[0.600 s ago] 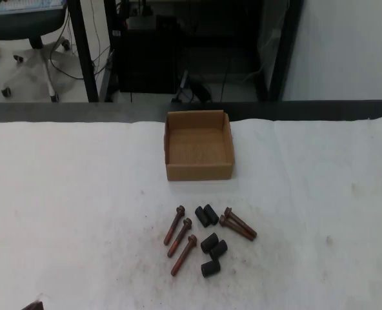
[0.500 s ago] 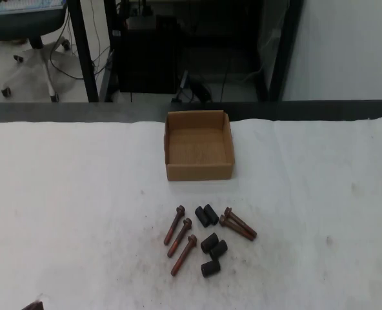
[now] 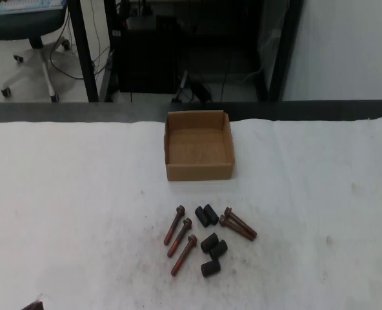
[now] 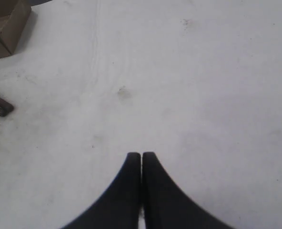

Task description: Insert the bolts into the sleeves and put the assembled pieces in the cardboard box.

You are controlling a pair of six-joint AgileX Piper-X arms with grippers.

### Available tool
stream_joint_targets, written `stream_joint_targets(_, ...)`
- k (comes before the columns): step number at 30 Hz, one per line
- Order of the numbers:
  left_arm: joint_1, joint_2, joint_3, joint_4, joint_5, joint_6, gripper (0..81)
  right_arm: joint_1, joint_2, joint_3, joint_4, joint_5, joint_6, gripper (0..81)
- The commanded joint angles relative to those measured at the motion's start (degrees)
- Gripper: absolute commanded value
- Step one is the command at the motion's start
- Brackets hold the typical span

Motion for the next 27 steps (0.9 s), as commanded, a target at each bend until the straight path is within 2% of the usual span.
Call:
stream_joint_targets(1,0.0,0.1,-0.6,-1.2,-0.4,1.3,0.3,-0.3,0.0,-0.6,-0.2,0.0,-0.2,0.8)
stream_joint_targets(6,0.0,0.1,-0.6,-10.6,-0.4,8.8,0.3,-0.3,0.0,-0.6,-5.3,-0.3,-0.1,0.8)
stream_joint_targets(11,0.0,0.1,-0.6,-22.8,-0.4,5.7,0.3,-0.1,0.0,-0.6,-21.7,-0.8,6.0,0.8)
stream_joint_targets(14,0.0,0.1,-0.6,-29.9,-0.4,2.8,0.3,-0.1,0.0,-0.6,-31.4,-1.0,13.1,0.8)
stream_joint_targets(17,0.0,0.1,-0.6,-34.6,-0.4,-3.5,0.3,-0.1,0.0,-0.6,-39.6,-1.0,17.1,0.8)
stream_joint_targets(20,0.0,0.1,-0.6,-39.8,0.4,-11.0,0.3,-0.1,0.0,-0.6,-44.2,-0.5,16.9,0.8)
stream_joint_targets(22,0.0,0.1,-0.6,-43.4,2.0,-19.1,0.3,-0.1,0.0,-0.6,-47.8,-0.5,17.9,0.8)
stream_joint_targets(25,0.0,0.1,-0.6,-46.5,8.1,-32.9,0.3,-0.1,0.0,-0.6,-51.7,-2.3,27.7,0.8)
stream_joint_targets(27,0.0,0.1,-0.6,-47.8,14.3,-36.7,0.3,-0.1,0.0,-0.6,-52.2,-6.9,35.6,0.8)
